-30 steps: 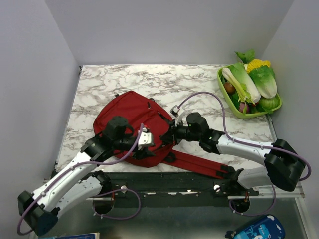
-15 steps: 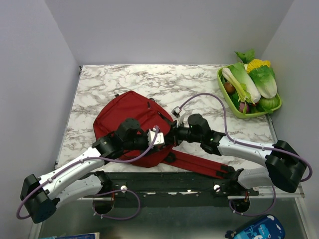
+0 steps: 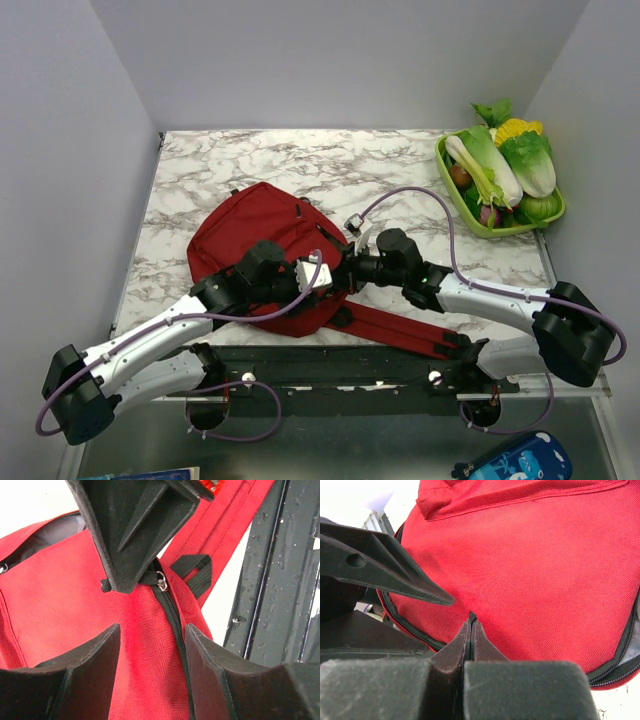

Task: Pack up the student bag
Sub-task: Zip the student bag at the center of the board.

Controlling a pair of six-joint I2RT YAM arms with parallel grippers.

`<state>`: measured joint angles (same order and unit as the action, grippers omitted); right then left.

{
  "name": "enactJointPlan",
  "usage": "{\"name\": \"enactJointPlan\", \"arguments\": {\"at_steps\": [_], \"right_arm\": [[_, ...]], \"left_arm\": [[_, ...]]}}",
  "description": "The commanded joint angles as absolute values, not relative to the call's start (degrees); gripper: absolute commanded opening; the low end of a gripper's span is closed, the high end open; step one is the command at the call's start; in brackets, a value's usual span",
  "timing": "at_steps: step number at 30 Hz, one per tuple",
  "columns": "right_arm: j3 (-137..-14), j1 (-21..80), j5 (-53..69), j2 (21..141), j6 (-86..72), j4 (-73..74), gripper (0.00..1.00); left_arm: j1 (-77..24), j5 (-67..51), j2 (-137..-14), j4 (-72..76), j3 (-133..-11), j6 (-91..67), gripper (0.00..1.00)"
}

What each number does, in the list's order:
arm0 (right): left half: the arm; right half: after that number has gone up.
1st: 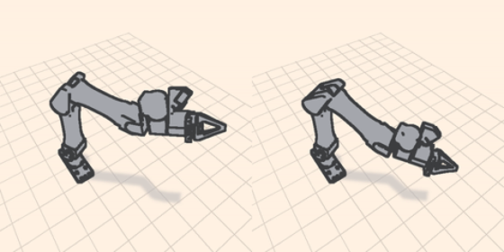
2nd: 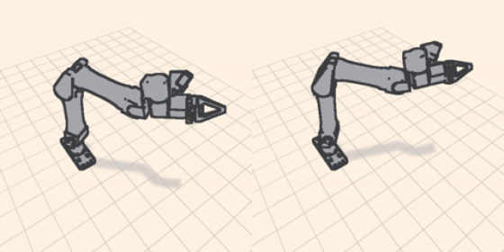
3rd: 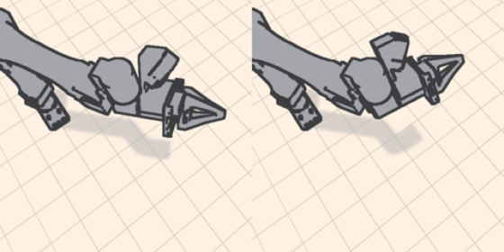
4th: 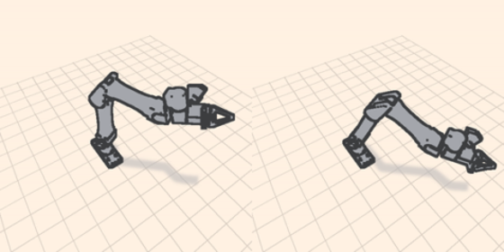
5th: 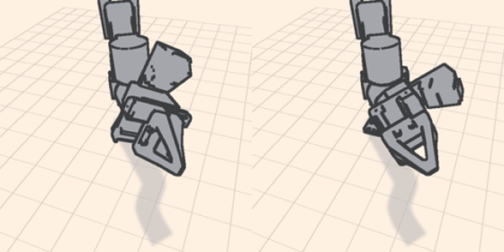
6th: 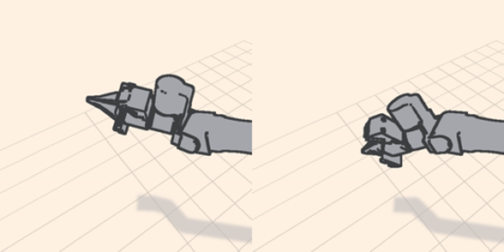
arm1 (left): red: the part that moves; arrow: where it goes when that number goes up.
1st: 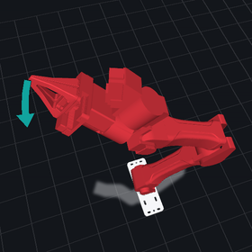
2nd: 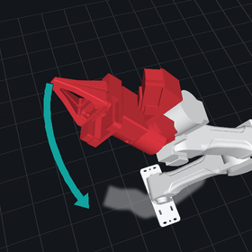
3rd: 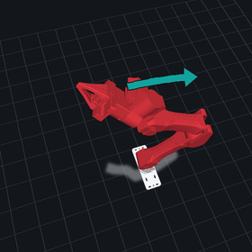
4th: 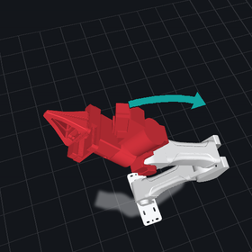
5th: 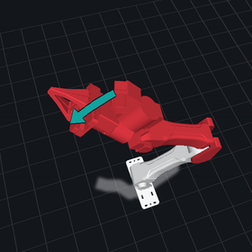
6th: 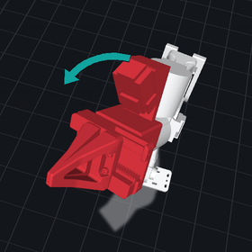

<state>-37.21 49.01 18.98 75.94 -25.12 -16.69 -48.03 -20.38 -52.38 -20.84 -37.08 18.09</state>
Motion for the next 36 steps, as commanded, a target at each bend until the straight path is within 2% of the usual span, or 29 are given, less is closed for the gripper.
{"name": "enactJointPlan", "arguments": {"at_steps": [1, 5, 10, 17, 20, 21, 23, 24, 26, 27, 28, 36], "right_arm": [[-37.79, 48.87, 19.78, 75.32, -25.66, -17.75, 0.01], [-38.14, 48.87, 20.13, 75.23, -25.58, -17.49, 0.01], [-38.50, 48.87, 20.39, 75.59, -25.14, -17.05, 0.01], [-38.32, 48.87, 20.48, 75.15, -24.96, -16.96, 0.01], [-38.14, 48.87, 20.48, 75.06, -24.87, -16.87, 0.01], [-38.06, 48.87, 20.30, 75.06, -24.87, -16.79, 0.01], [-37.88, 48.87, 20.04, 74.97, -24.96, -16.70, 0.01], [-37.88, 48.87, 19.17, 75.23, -25.05, -16.61, 0.01], [-37.62, 48.87, 17.85, 75.41, -24.87, -16.00, 0.01], [-37.70, 48.87, 16.36, 75.41, -24.70, -15.30, 0.01], [-38.23, 48.87, 15.39, 75.41, -24.35, -14.60, 0.01], [-43.06, 45.01, 4.23, 77.69, -23.64, -6.69, 0.00]], "left_arm": [[-48.16, -17.13, -53.52, -21.09, -35.95, 15.56, 0.63], [-48.51, -20.64, -54.66, -20.65, -36.38, 14.68, 0.67], [-48.60, -26.98, -54.49, -20.48, -38.32, 12.57, 0.79], [-48.78, -22.69, -54.67, -18.12, -34.64, 14.85, 0.79], [-48.78, -18.82, -56.07, -17.31, -33.40, 17.65, 0.72], [-48.87, -18.72, -56.42, -17.40, -33.49, 18.54, 0.62], [-49.04, -18.72, -56.77, -17.05, -33.13, 20.47, 0.50], [-49.22, -19.16, -56.95, -17.14, -33.48, 21.44, 0.36], [-49.31, -20.56, -57.39, -18.01, -35.33, 21.53, 0.20], [-49.39, -21.18, -57.48, -18.54, -35.85, 22.49, 0.06], [-49.57, -21.53, -57.48, -19.15, -36.47, 22.76, 0.01], [-52.29, -31.89, -57.39, -25.04, -40.34, 25.31, 0.00]]}}
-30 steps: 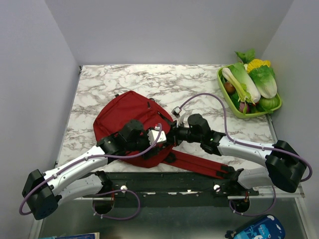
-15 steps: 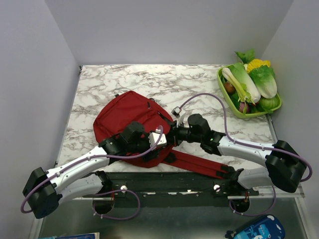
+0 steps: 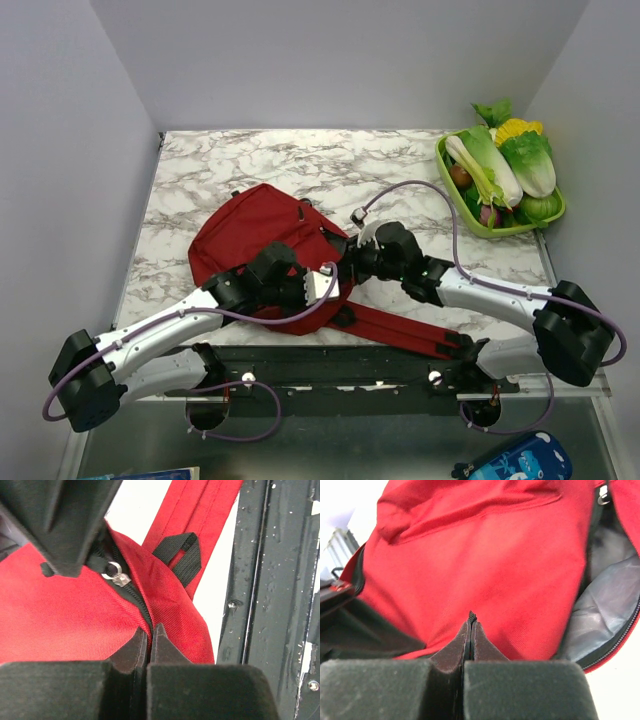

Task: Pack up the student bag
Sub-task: Zip the student bag at the center of the board.

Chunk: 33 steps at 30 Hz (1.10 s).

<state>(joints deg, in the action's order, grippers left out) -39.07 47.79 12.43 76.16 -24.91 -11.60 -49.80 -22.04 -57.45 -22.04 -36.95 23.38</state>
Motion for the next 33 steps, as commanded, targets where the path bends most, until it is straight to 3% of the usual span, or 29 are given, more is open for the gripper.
{"name": "enactJointPlan", "arguments": {"at_steps": [1, 16, 19, 21, 27, 33], "right_arm": [[-43.85, 43.87, 3.70, 78.30, -23.03, -6.16, 0.01], [-54.31, 38.32, -7.02, 87.44, -18.10, 5.94, 0.00], [-53.19, 38.32, -4.77, 83.70, -18.71, 6.69, 0.00], [-48.02, 38.41, -1.51, 80.17, -19.33, 4.14, 0.01], [-38.86, 39.99, 9.22, 71.02, -25.31, -5.35, 0.01], [-33.93, 40.61, 13.97, 67.15, -26.37, -11.16, 0.01]], "left_arm": [[-52.82, -32.17, -57.39, -25.83, -40.69, 25.66, 0.00], [-55.81, -33.93, -56.16, -31.29, -40.34, 32.25, 0.00], [-55.90, -33.57, -55.72, -32.25, -40.96, 32.26, 0.00], [-55.81, -32.96, -55.20, -30.42, -40.35, 30.16, 0.22], [-55.72, -20.93, -55.72, -16.62, -37.09, 15.94, 0.57], [-55.81, -20.13, -61.07, -9.94, -38.49, 7.13, 0.67]]}}
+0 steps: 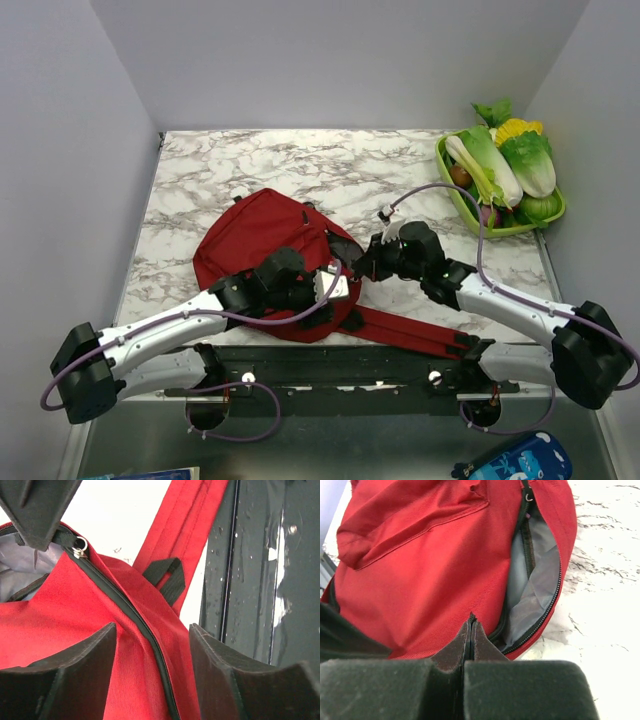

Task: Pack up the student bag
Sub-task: Zip the student bag at the center of the board.

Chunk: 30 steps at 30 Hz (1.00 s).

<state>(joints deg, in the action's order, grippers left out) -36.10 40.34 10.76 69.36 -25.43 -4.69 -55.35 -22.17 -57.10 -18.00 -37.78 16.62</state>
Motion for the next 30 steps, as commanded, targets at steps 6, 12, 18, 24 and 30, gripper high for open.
{"name": "enactJointPlan", "arguments": {"at_steps": [6, 12, 18, 24, 30], "right_arm": [[-33.57, 40.61, 15.29, 66.89, -26.37, -12.04, 0.01], [-33.14, 40.61, 16.00, 66.09, -26.28, -12.39, 0.01], [-33.40, 40.61, 15.91, 67.85, -26.28, -12.48, 0.01], [-32.43, 40.61, 15.82, 67.24, -26.46, -13.01, 0.01], [-33.48, 40.61, 11.61, 68.46, -26.02, -10.99, 0.01]], "left_arm": [[-57.91, -14.95, -67.75, -6.77, -41.75, 6.42, 0.62], [-58.71, -8.00, -71.01, -6.06, -43.68, 7.82, 0.43], [-58.80, -9.58, -71.63, -6.15, -43.42, 7.38, 0.27], [-58.80, -6.60, -72.42, -4.57, -43.77, 8.96, 0.26], [-59.41, -16.15, -71.81, -5.97, -44.82, 13.17, 0.00]]}}
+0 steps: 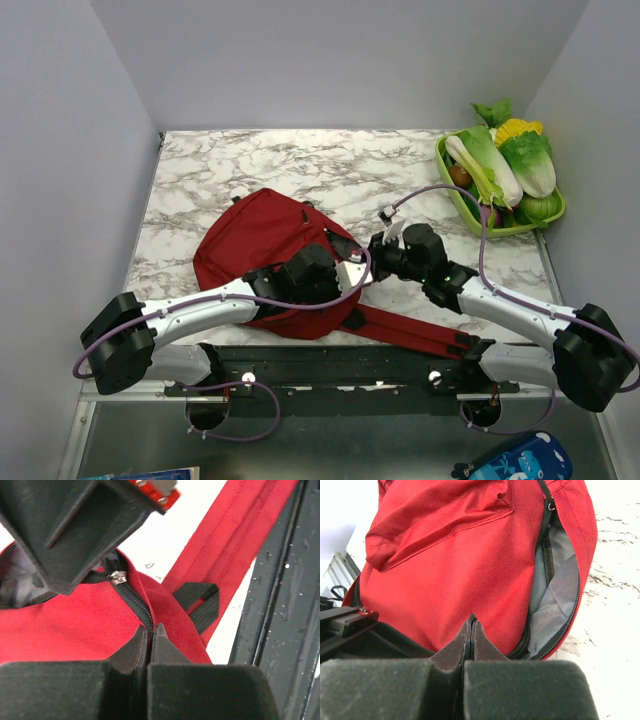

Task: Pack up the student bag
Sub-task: Zip the student bag at the center of the board.

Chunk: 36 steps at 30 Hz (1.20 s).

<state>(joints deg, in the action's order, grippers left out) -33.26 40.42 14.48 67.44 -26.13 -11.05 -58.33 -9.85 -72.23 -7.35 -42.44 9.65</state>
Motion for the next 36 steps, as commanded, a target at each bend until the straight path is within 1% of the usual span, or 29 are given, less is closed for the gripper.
{"name": "enactJointPlan", "arguments": {"at_steps": [1, 4, 5, 7, 10, 18, 20, 28, 30, 35, 36], "right_arm": [[-33.92, 40.52, 9.77, 68.99, -25.41, -10.29, 0.00], [-36.46, 39.73, 5.90, 71.97, -24.26, -8.19, 0.01], [-37.17, 39.38, 5.28, 72.94, -23.91, -7.56, 0.00], [-39.01, 38.50, 3.44, 75.40, -22.77, -6.51, 0.00], [-41.21, 37.88, 0.36, 78.04, -21.28, -3.71, 0.01], [-43.85, 37.71, -7.37, 78.57, -19.07, -0.62, 0.01], [-44.99, 37.18, -8.60, 80.23, -18.20, -0.35, 0.00], [-54.40, 36.39, -11.07, 91.05, -17.93, 2.81, 0.01], [-56.07, 36.39, -11.42, 91.76, -17.58, 3.16, 0.01], [-54.67, 36.30, -13.18, 91.05, -17.06, 0.53, 0.01], [-56.15, 36.30, -13.88, 91.49, -16.62, 0.53, 0.01]], "left_arm": [[-59.68, -20.35, -71.63, -6.67, -45.00, 14.31, 0.00], [-60.55, -27.48, -70.67, -10.88, -46.05, 20.63, 0.00], [-60.90, -29.95, -70.49, -14.90, -47.10, 22.83, 0.00], [-61.52, -31.46, -69.96, -18.79, -48.16, 28.44, 0.00], [-62.49, -31.64, -69.08, -23.81, -49.04, 31.98, 0.00], [-63.54, -31.98, -66.27, -27.06, -46.85, 36.82, 0.00], [-63.89, -32.43, -65.92, -28.38, -46.32, 38.23, 0.00], [-64.42, -34.10, -64.16, -31.90, -46.85, 43.15, 0.00], [-64.42, -34.36, -63.99, -33.21, -46.84, 44.46, 0.00], [-64.42, -33.84, -63.28, -36.82, -45.80, 50.78, 0.00], [-64.51, -33.66, -63.19, -37.44, -45.70, 51.67, 0.00]]}}
